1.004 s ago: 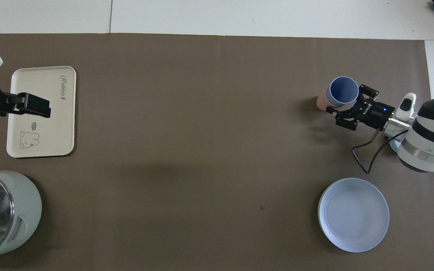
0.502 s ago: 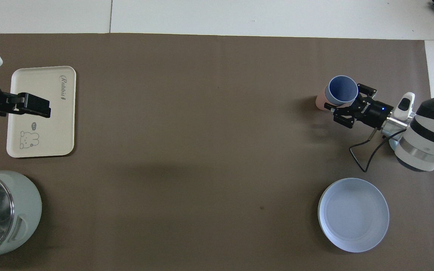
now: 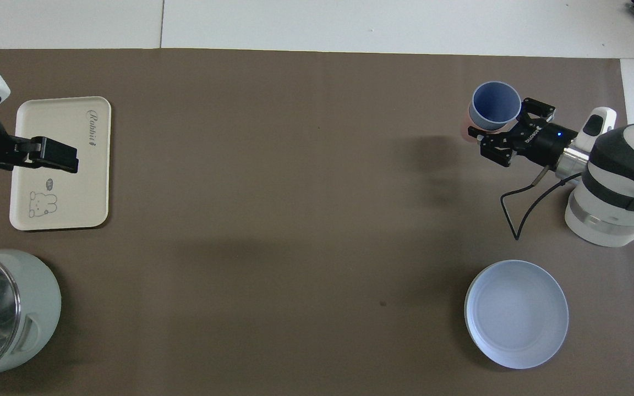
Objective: Place cup on tray
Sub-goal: 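Lift the blue cup with the right gripper while the left gripper approaches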
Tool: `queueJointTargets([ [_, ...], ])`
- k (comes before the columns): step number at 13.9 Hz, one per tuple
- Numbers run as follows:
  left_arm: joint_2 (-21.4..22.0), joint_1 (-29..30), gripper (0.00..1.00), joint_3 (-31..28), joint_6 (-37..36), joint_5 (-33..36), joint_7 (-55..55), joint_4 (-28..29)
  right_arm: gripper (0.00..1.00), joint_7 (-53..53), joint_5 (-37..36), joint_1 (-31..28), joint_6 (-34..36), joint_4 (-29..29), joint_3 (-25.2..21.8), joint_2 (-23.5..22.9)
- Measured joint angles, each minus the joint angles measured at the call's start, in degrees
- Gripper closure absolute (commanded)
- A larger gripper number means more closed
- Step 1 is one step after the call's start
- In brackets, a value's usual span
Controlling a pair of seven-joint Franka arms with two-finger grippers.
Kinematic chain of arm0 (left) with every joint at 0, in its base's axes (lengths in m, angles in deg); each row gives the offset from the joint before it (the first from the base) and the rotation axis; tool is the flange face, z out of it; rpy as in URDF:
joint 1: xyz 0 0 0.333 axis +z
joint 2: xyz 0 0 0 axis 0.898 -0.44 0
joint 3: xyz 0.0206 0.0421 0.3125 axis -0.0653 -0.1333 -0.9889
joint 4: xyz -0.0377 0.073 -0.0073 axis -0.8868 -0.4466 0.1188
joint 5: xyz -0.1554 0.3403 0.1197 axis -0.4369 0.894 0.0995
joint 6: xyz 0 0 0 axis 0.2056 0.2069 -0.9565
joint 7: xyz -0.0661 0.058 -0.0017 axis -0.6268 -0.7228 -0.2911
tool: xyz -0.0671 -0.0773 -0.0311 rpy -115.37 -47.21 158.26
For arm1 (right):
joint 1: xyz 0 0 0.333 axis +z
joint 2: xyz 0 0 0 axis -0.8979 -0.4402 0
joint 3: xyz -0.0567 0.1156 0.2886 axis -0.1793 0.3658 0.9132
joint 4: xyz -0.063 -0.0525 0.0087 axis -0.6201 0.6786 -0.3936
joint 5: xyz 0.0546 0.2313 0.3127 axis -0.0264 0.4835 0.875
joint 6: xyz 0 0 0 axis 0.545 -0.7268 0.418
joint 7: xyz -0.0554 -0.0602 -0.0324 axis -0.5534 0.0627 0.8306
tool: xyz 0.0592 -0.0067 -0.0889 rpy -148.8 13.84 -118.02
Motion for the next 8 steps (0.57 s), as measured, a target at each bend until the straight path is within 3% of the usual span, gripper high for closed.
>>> queueJointTargets([
  [4, 0.17, -0.31, 0.00, 0.33, -0.03, -1.86, 0.00, 0.85, 1.00, -14.38, -17.06, 1.35, 0.09, 0.03, 0.00, 4.14],
  [8, 0.90, -0.33, 0.00, 0.35, 1.97, -13.59, -1.53, 2.50, 1.00, -34.62, -35.64, 6.94, 0.10, 0.14, 0.09, 8.77],
])
